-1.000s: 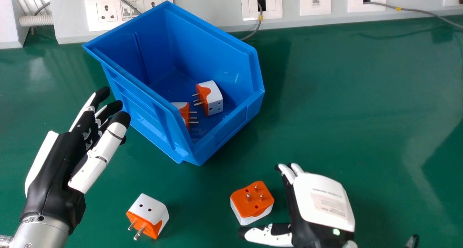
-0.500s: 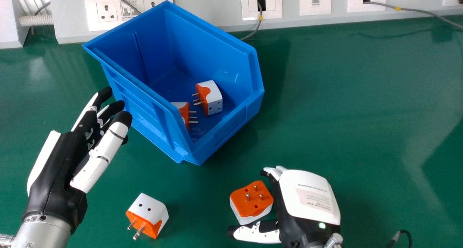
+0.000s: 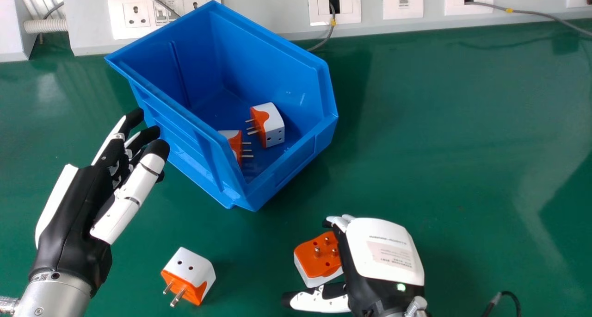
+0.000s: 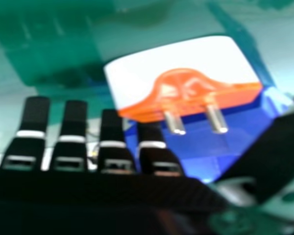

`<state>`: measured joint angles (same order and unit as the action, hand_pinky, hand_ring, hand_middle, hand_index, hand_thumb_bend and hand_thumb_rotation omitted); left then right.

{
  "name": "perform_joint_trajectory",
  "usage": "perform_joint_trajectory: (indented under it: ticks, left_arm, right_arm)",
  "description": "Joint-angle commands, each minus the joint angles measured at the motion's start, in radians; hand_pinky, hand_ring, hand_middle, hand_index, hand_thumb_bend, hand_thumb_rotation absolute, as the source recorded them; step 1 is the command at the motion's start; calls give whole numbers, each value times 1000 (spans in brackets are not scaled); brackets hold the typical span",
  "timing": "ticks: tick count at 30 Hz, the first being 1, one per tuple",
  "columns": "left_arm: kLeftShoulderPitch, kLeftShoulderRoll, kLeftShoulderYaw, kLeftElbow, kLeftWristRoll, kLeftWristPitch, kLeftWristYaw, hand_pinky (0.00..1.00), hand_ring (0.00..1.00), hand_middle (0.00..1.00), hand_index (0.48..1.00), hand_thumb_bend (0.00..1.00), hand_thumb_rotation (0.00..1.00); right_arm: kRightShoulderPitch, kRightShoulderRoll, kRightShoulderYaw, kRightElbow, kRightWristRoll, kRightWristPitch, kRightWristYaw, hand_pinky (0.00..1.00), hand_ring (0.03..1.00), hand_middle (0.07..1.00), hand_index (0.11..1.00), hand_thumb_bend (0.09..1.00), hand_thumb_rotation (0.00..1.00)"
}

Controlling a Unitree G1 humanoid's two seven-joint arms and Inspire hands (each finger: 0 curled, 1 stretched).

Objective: Pick all objects and put in blue box

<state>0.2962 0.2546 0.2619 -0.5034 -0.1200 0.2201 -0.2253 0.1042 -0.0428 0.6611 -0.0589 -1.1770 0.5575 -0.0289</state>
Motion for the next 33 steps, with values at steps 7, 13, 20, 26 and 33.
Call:
perform_joint_trajectory:
  ticks: [7,13,20,26,33]
  left_arm:
    - [-12,10,7,-26,-1,-8,5,825,907,921,957,488,700]
    - [-12,12,10,-26,-3,-11,2,823,905,920,956,491,701]
    - [-15,13,13,-27,-6,-7,1,822,905,920,955,494,703]
    - [-18,15,16,-23,-8,-11,-1,821,905,920,955,490,703]
    - [-19,14,16,-25,-7,-10,0,820,905,920,955,484,703]
  right_arm:
    - [-25,69,43,7,23,3,-12,730,815,862,807,716,591]
    - [-50,66,37,34,46,3,-16,729,815,862,806,716,588]
    - [-78,59,31,83,50,0,-25,729,815,862,806,715,563]
    - [-109,52,33,135,38,7,-32,724,812,858,806,709,544]
    - [-117,37,40,141,34,20,-17,726,812,857,807,706,506]
